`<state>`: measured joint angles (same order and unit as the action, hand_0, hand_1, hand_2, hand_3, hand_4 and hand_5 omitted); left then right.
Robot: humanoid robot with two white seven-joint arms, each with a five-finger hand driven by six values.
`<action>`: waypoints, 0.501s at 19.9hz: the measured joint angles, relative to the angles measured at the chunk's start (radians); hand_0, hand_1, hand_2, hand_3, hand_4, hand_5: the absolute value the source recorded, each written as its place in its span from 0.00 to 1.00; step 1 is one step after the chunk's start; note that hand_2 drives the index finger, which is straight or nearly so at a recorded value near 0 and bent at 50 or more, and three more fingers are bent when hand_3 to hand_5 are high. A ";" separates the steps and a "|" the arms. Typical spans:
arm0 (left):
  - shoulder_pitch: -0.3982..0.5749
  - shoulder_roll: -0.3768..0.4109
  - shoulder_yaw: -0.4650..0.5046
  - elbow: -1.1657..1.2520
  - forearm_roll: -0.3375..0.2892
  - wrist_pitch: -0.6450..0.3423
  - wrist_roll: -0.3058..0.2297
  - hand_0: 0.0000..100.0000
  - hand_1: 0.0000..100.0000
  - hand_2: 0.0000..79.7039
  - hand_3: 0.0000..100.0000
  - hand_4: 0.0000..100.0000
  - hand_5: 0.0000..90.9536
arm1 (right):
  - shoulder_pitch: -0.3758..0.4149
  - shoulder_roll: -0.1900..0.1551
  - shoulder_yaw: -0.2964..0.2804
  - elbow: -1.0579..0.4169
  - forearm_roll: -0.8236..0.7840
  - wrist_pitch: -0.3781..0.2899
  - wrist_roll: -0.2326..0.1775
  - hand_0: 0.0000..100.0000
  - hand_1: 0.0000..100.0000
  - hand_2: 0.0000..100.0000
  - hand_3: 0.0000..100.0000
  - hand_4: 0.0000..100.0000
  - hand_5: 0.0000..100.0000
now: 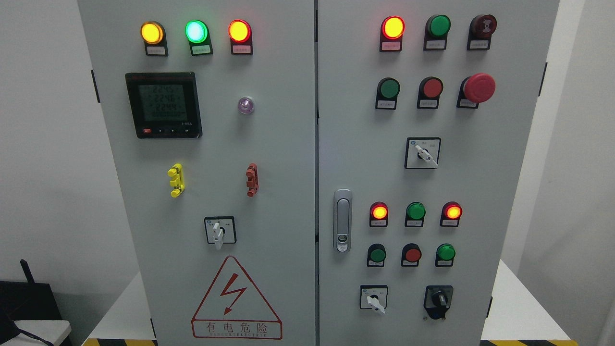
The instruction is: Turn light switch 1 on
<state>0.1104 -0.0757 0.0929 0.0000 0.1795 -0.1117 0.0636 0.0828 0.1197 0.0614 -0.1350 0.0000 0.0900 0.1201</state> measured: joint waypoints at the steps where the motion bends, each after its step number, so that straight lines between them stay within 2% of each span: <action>1: 0.000 0.000 0.000 0.000 0.000 0.000 0.000 0.38 0.00 0.00 0.00 0.00 0.00 | 0.000 0.000 0.000 0.000 0.000 0.000 0.000 0.12 0.39 0.00 0.00 0.00 0.00; 10: 0.000 0.000 -0.001 0.000 -0.001 -0.001 -0.004 0.38 0.00 0.00 0.00 0.00 0.00 | 0.000 0.000 0.000 0.000 0.000 0.000 0.000 0.12 0.39 0.00 0.00 0.00 0.00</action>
<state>0.1104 -0.0754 0.0922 0.0000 0.1790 -0.1131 0.0593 0.0829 0.1197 0.0614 -0.1350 0.0000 0.0900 0.1201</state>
